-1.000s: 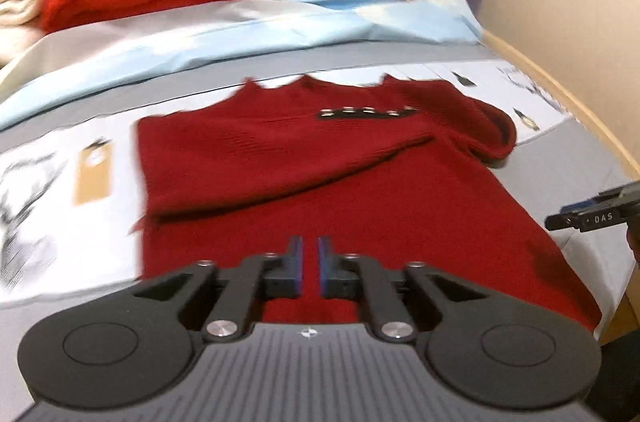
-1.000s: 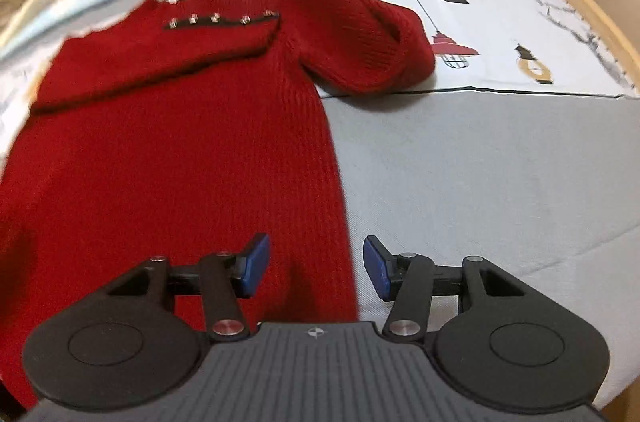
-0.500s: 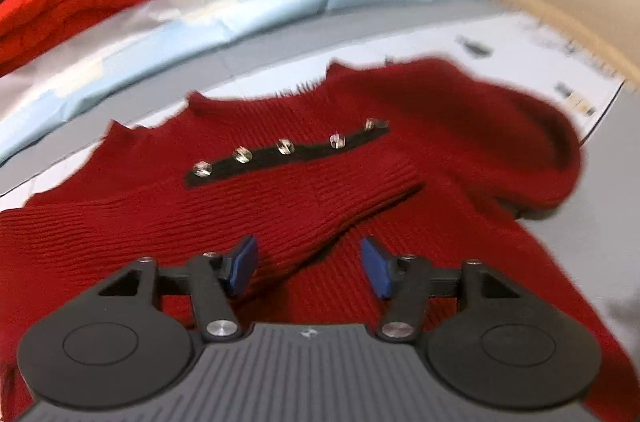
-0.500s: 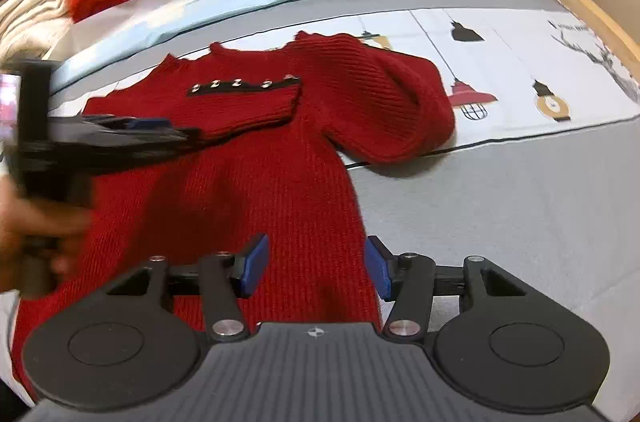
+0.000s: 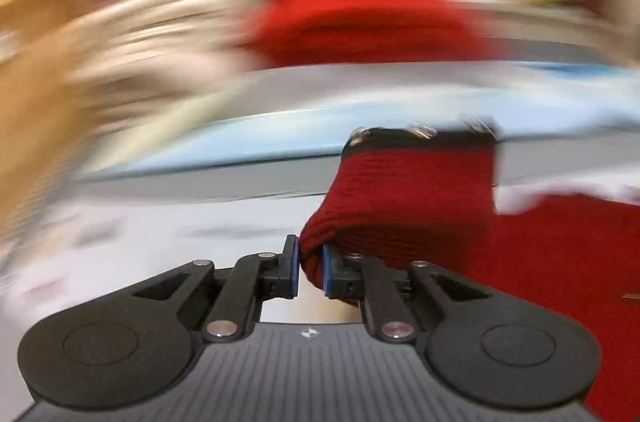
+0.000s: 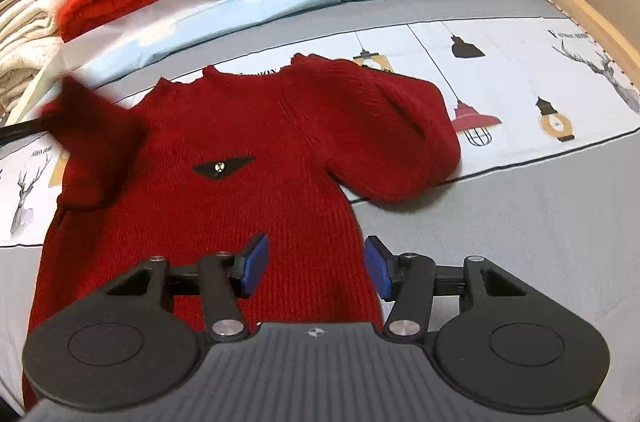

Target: Fold small clothes

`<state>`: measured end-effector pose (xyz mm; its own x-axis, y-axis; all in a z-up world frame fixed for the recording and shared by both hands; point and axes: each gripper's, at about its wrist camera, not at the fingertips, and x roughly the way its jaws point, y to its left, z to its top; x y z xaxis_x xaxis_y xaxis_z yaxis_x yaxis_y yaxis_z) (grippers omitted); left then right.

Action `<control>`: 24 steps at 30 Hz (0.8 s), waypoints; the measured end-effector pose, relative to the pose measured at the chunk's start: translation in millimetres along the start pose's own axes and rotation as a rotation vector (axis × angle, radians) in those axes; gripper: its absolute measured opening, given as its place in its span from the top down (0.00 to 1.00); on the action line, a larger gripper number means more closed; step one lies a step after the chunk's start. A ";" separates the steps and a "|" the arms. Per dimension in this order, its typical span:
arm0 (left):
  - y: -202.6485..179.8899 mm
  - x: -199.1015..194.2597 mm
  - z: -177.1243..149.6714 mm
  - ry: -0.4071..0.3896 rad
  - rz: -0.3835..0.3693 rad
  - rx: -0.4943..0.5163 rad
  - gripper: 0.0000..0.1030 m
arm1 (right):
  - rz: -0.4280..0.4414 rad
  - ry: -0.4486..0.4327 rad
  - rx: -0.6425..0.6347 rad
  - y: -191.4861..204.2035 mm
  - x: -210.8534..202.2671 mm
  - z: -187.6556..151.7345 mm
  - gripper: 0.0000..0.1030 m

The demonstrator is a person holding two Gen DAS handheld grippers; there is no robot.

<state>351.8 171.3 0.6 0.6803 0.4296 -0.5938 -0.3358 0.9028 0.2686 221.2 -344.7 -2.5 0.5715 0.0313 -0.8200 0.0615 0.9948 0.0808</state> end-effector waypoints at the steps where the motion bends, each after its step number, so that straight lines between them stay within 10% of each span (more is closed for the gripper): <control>1: 43.6 8.8 -1.1 0.058 0.178 -0.065 0.83 | -0.003 0.002 -0.001 1.3 1.2 0.9 0.47; 3: 103.2 0.5 3.3 0.098 0.332 -0.204 0.82 | -0.009 0.005 -0.004 3.9 2.9 0.9 0.46; 12: 85.7 -100.6 -4.2 -0.134 -0.085 -0.374 0.52 | -0.090 -0.053 0.129 -24.4 5.8 14.2 0.45; 16: 27.0 -67.8 -31.0 0.141 -0.196 -0.370 0.55 | -0.114 -0.144 0.234 -43.4 6.0 21.7 0.60; 24: -37.6 -40.3 -33.6 0.182 -0.264 -0.261 0.55 | -0.192 -0.236 0.170 -63.3 58.1 62.6 0.61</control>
<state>315.1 119.5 -11.0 0.6469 0.1524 -0.7472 -0.3351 0.9370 -0.0990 301.8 -411.9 -19.8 0.7085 -0.1982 -0.6773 0.3102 0.9495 0.0466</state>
